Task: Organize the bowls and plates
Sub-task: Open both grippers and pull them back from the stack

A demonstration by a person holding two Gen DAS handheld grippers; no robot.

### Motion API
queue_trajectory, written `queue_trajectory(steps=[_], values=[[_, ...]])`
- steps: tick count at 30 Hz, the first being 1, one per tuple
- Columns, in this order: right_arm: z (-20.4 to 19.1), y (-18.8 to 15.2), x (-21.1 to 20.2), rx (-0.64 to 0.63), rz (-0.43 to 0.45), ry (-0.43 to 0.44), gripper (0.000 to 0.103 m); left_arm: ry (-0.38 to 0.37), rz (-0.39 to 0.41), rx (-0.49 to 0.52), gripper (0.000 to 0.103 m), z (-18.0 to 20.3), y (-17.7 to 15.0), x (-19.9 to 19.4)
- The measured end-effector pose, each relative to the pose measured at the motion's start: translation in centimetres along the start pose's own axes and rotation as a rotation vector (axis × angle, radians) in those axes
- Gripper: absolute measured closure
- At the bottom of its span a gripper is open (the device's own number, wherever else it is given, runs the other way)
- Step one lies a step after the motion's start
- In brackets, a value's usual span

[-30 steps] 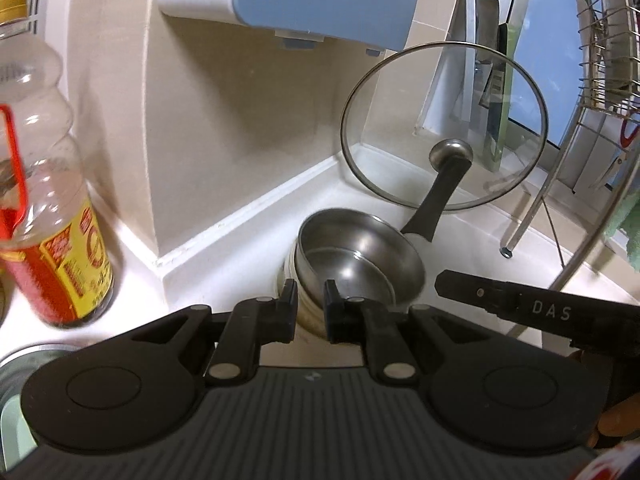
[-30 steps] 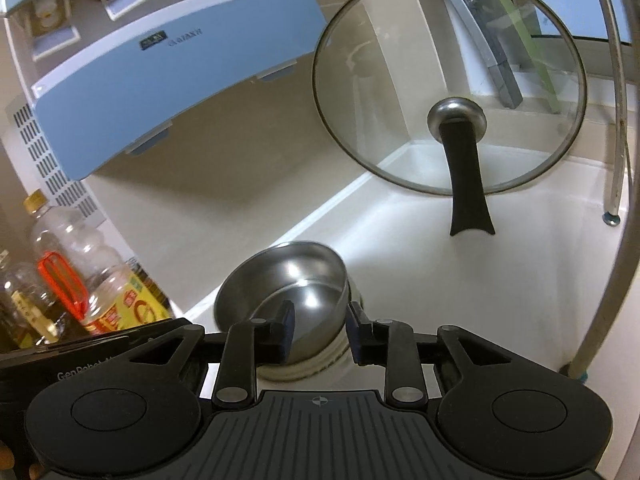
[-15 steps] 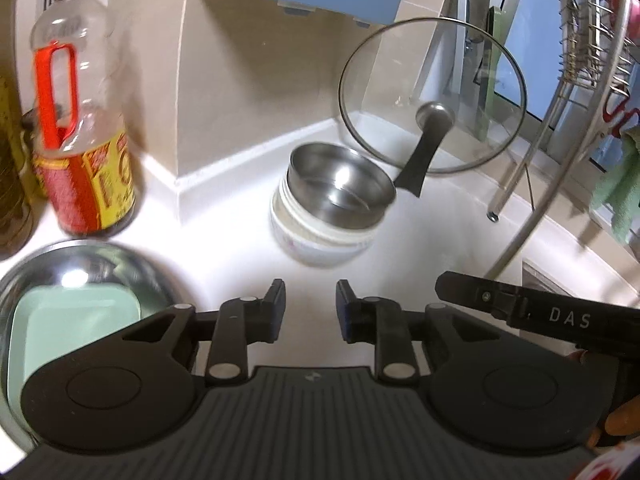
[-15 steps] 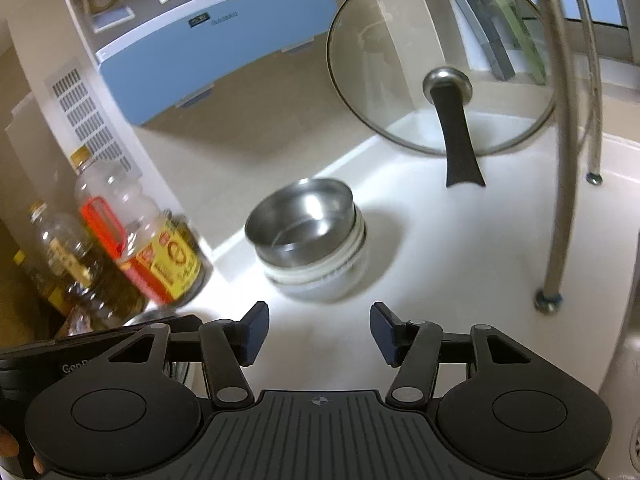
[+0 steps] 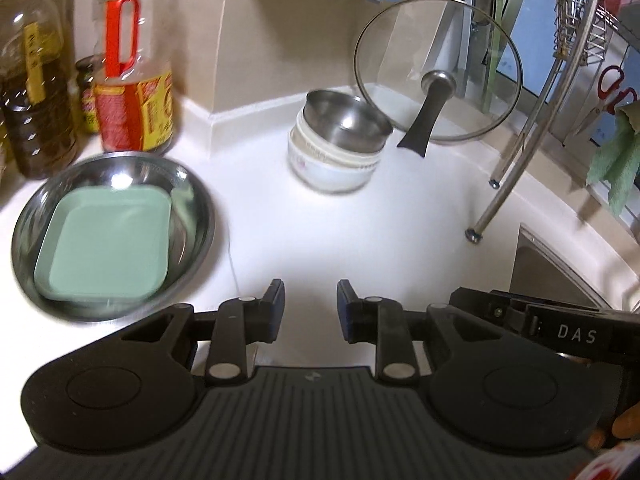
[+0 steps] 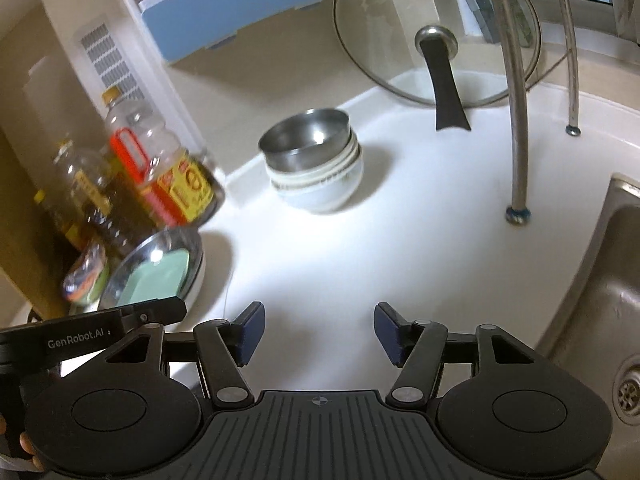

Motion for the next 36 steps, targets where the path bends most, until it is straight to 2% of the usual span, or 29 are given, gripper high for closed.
queue_trajectory(steps=[17,36], values=[[0.2,-5.9,-3.2,-0.031,-0.045,-0.016,0.042,0.055,-0.006,-0.022,0.078,0.9,-5.7,-3.8],[-0.8,-8.4,-4.3,-0.054,-0.070,0.007,0.042,0.097,0.006,-0.068,0.078,0.4,-8.9,-6.6]])
Point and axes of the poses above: each gripper's, at about its wrist camera, not at the fingertips, and x roughly the way its jaws point, z to its right, y to its top, the point moved 4 cm from there along x, roughly the way its jaws point, and after that the axes turned 5 degrees about -z, right-handed, at the moved point
